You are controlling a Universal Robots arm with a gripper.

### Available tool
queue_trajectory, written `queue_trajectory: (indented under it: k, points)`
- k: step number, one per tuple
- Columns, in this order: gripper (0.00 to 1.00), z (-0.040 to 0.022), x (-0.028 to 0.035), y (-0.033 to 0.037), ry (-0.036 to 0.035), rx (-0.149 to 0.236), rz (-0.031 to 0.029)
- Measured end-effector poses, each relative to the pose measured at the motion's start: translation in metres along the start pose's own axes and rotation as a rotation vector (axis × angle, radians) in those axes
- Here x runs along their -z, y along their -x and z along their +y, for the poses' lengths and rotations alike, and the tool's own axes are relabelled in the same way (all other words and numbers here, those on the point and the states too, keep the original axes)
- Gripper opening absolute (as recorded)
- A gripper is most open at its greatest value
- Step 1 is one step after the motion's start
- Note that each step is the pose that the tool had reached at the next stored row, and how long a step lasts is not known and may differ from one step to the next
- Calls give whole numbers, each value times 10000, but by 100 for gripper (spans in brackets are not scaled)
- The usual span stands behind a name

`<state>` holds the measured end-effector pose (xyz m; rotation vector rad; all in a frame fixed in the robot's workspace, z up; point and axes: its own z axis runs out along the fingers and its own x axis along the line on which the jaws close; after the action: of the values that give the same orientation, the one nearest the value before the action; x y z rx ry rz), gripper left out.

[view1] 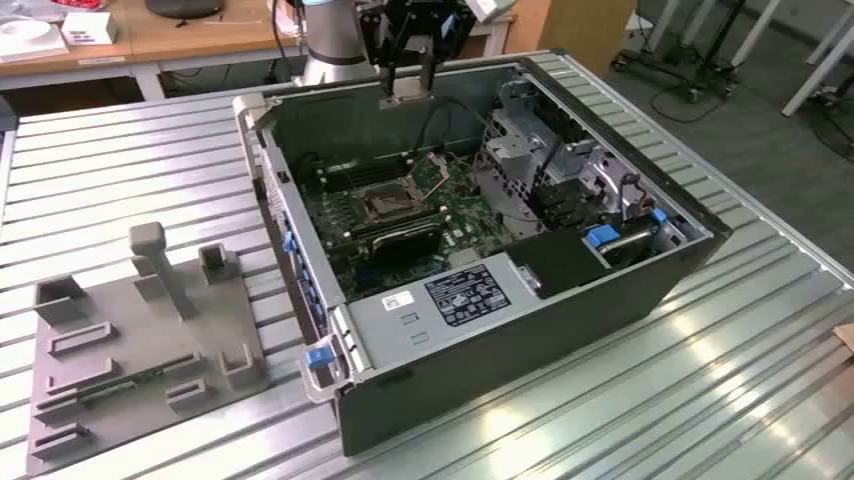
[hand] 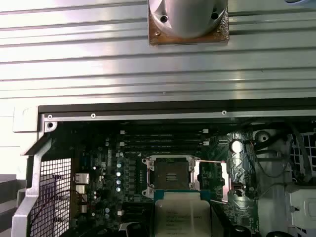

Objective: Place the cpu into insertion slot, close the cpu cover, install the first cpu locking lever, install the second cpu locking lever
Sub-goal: 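Place the cpu into insertion slot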

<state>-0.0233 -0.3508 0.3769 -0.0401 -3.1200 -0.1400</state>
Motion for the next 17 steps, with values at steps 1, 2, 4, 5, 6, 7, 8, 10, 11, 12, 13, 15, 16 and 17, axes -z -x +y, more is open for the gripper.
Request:
queue_trajectory:
  k: [1,2,4,5,6,7,8,10,11,12,13,15,16,17]
  points:
    - [54,0,0,0,0,0,0]
    - [54,0,0,0,0,0,0]
    - [54,0,0,0,0,0,0]
    - [54,0,0,0,0,1,0]
    - [54,0,0,0,-1,0,0]
    - [54,0,-2,0,-1,0,0]
    - [54,0,-3,0,-2,0,1]
    - [54,0,-3,0,-2,0,1]
    - [54,0,-4,0,-1,0,0]
    - [54,0,-5,0,-1,0,1]
    - [54,0,-5,0,0,0,1]
    - [54,-1,-7,0,0,1,0]
    - [54,-1,-13,0,3,1,-1]
    - [54,-2,-20,0,2,1,-1]
